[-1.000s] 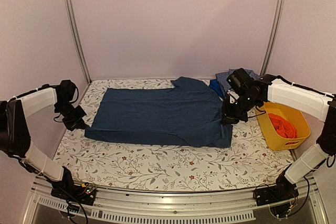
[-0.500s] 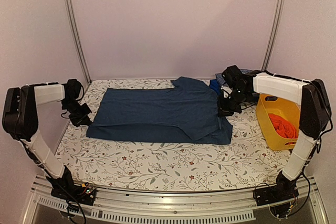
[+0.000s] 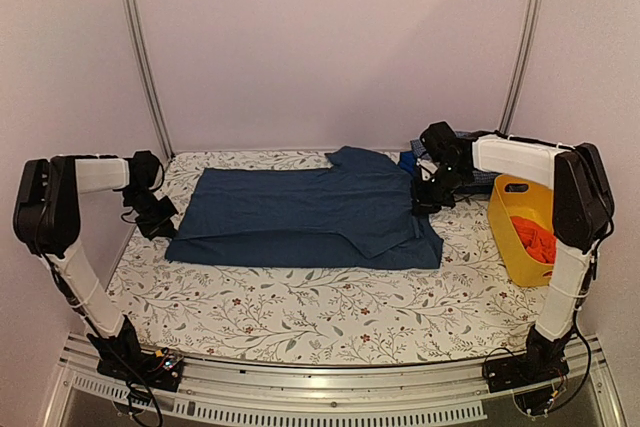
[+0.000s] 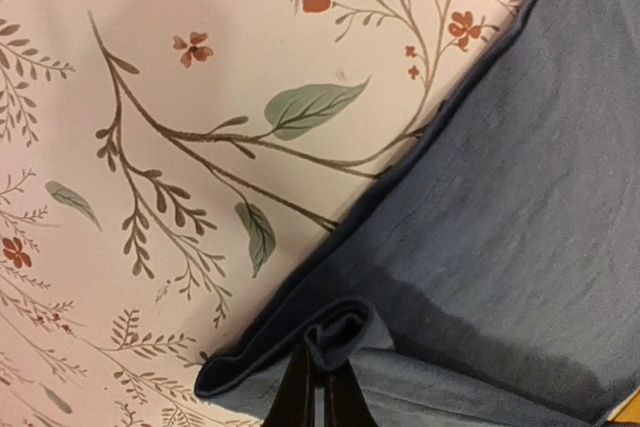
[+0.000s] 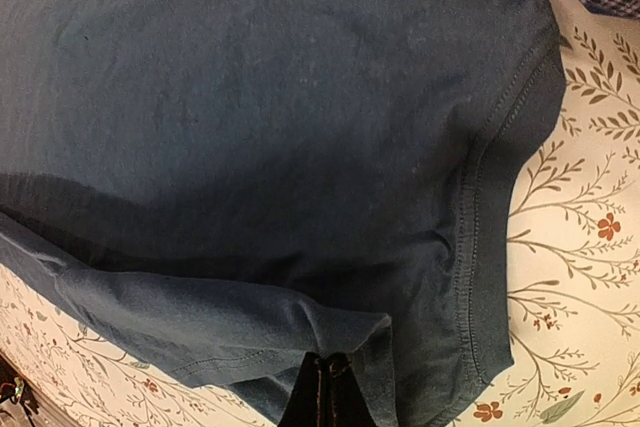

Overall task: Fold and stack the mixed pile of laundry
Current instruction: Fold the flattened T-shirt at the center of the board, then move the 1/3-folded T-shirt to the center of the board.

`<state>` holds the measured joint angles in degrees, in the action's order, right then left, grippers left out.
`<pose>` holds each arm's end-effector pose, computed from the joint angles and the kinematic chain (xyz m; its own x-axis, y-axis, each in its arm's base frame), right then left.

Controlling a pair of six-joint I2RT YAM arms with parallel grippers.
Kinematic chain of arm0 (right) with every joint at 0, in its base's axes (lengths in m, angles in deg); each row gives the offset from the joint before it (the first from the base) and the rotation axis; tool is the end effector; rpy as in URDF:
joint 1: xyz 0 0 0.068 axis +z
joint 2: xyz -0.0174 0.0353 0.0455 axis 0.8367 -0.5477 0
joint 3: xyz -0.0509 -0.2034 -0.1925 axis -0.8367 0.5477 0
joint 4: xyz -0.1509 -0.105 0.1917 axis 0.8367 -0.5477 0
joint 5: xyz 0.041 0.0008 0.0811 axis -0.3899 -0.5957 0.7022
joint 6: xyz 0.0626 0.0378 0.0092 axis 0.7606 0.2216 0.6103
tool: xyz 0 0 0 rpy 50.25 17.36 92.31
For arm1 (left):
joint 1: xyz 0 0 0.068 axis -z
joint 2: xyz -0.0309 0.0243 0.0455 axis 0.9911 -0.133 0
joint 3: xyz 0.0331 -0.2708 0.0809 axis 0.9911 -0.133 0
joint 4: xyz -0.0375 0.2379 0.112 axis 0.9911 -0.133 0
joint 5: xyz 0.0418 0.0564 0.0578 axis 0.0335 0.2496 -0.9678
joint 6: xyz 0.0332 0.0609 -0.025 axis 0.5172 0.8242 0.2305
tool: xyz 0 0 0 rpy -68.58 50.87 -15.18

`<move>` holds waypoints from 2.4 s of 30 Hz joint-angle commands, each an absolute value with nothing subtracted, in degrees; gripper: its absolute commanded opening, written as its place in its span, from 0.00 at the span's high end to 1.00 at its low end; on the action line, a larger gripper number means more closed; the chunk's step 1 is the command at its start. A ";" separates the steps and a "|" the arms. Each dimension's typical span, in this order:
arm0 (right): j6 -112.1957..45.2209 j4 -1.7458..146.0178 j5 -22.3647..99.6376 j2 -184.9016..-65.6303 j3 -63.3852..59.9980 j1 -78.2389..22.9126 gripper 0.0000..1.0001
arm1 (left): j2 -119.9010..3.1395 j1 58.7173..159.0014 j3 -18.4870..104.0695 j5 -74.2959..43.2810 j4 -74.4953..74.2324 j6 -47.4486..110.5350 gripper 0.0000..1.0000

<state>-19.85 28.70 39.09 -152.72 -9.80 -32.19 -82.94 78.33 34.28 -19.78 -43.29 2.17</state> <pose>0.3675 0.1778 0.1994 -0.9546 -0.0565 -0.2925 -0.1332 0.9592 0.2493 0.3334 0.0191 0.1539 -0.6991 -0.7047 -0.1208 -0.6795 0.7074 -0.1946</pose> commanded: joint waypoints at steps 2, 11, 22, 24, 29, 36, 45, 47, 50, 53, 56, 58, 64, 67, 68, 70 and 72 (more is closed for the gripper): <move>-22.77 29.49 39.50 -156.73 -13.53 -32.80 1.00 | -85.10 77.88 35.81 -21.39 -42.16 3.37 1.00; -23.10 29.70 40.31 -158.88 -13.12 -32.80 1.00 | -87.04 78.04 37.19 -21.26 -41.79 4.46 0.99; -21.47 27.60 44.70 -154.59 -13.13 -35.75 0.54 | -85.66 77.13 40.44 -20.40 -45.35 9.44 0.55; -21.12 28.23 47.91 -150.76 -10.03 -37.70 0.46 | -82.46 76.31 39.43 -19.38 -45.57 11.93 0.38; -21.66 30.74 57.45 -140.90 0.98 -40.17 0.45 | -75.08 73.59 33.08 -11.89 -43.77 17.60 0.24; -21.33 37.91 67.47 -135.56 14.97 -40.26 0.45 | -73.91 70.92 28.12 -6.54 -41.27 22.80 0.24; -21.35 41.97 66.94 -139.41 17.64 -40.23 0.47 | -80.31 70.07 28.73 -4.66 -40.93 27.28 0.28; -21.94 42.18 66.16 -141.21 17.31 -40.22 0.48 | -81.22 69.99 28.84 -4.65 -40.93 28.29 0.30; -22.32 41.58 64.32 -142.98 16.34 -40.19 0.47 | -81.99 70.01 29.13 -4.46 -40.92 29.29 0.32; -22.82 40.30 61.82 -144.17 15.37 -40.27 0.46 | -82.20 69.97 29.33 -4.03 -40.84 30.14 0.34; -23.31 39.95 61.34 -144.55 14.77 -40.25 0.45 | -82.76 70.00 29.38 -3.68 -40.41 31.21 0.35; -23.50 39.95 62.16 -145.09 14.54 -40.21 0.44 | -83.62 69.97 29.73 -3.00 -40.38 31.18 0.37; -24.11 39.66 63.82 -147.42 14.26 -40.26 0.44 | -83.99 70.11 29.61 -0.74 -40.12 31.15 0.44; -24.37 39.27 63.81 -147.70 14.33 -40.20 0.44 | -83.33 70.06 29.19 -0.19 -40.12 31.32 0.47; -24.47 39.23 63.94 -147.85 14.37 -40.19 0.45 | -83.22 70.11 29.04 0.07 -40.12 31.22 0.48; -24.48 39.25 64.38 -147.89 14.28 -40.16 0.47 | -83.10 70.08 28.91 0.63 -40.09 31.33 0.52; -24.64 39.29 64.93 -147.90 13.98 -40.16 0.49 | -83.02 70.14 28.89 0.85 -40.10 31.45 0.55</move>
